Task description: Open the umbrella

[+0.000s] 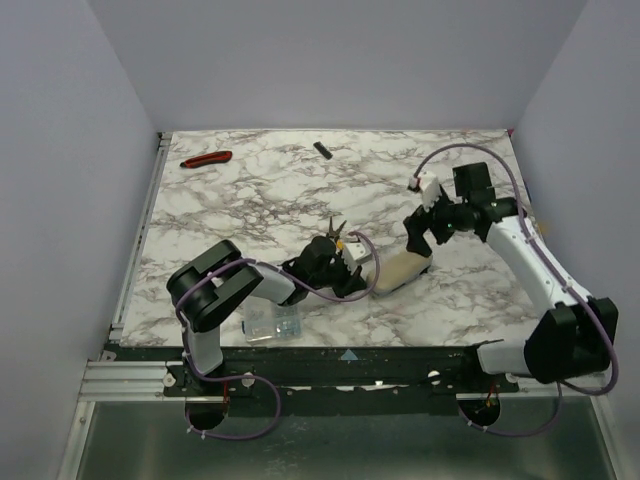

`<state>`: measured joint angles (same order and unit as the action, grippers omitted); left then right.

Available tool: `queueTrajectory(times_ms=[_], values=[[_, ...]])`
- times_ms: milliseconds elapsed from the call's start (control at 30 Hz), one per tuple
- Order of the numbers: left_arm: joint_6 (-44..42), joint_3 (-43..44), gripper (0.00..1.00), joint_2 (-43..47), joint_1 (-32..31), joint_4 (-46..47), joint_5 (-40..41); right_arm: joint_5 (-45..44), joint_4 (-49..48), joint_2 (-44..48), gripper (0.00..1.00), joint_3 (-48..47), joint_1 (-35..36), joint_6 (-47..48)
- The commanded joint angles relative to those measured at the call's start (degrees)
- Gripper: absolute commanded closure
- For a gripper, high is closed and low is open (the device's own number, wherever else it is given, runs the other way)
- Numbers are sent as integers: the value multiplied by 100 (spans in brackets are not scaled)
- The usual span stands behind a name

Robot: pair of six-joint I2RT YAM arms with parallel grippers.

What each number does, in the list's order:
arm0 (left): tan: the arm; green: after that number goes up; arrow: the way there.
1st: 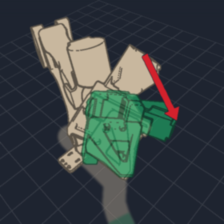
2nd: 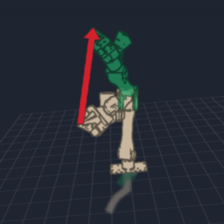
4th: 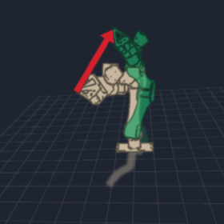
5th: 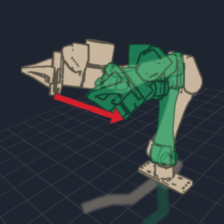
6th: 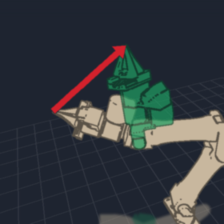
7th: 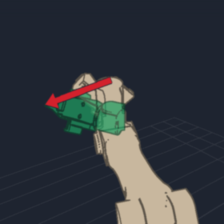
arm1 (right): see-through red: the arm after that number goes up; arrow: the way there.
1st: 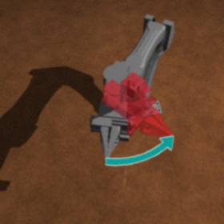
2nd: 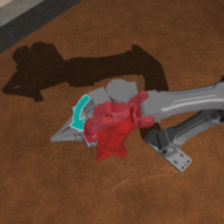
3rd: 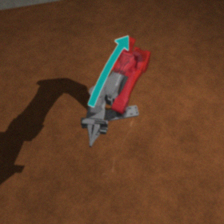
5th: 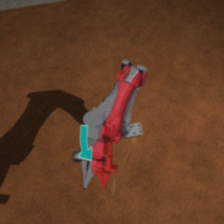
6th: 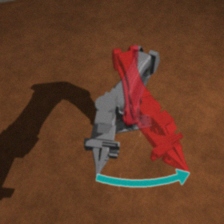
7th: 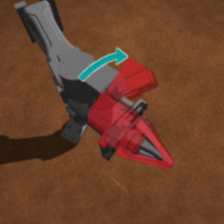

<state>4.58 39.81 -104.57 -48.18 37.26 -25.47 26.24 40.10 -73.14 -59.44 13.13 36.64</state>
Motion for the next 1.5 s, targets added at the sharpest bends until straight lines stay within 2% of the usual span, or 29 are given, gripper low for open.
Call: queueTrajectory(times_ms=[0, 100, 167, 367, 567, 733, 767, 900, 1067, 1233, 1333, 1467], values=[[111, 22, 100, 62, -227, 186, 227, -480, 999, -1115, 0, -1234, -904, -2967], [215, 125, 100, 11, -325, 115, 367, 0, 1704, -1980, 0, -1961, -1571, -3830], [247, 205, 100, -26, -397, 81, 443, 420, 1941, -2230, 0, -2052, -1771, -4219], [274, 478, 100, -166, -571, -51, 640, 1055, 2053, -2073, 0, -1194, -1782, -4649], [307, 641, 100, -283, -670, -113, 655, 1040, 1760, -2025, 0, -429, -1771, -4774], [290, 605, 100, -311, -718, -75, 562, 953, 1085, -2244, 3, -67, -1689, -4894], [278, 594, 100, -309, -735, -54, 541, 961, 949, -2300, 5, -53, -1681, -4923], [272, 596, 100, -301, -778, -117, 411, 1043, 607, -2600, 26, -104, -1664, -4760], [254, 496, 100, -222, -789, -174, 372, 866, 627, -2958, 47, -180, -1658, -4273], [193, 219, 100, -99, -695, -121, 409, 1021, 753, -3228, 74, -359, -1660, -3495], [0, 93, 100, -5, -673, -106, 423, 1141, 925, -3407, 87, -500, -1654, -3043], [-137, 117, 100, -1, -602, -121, 481, 1236, 1125, -3662, 97, -656, -1617, -2512]])
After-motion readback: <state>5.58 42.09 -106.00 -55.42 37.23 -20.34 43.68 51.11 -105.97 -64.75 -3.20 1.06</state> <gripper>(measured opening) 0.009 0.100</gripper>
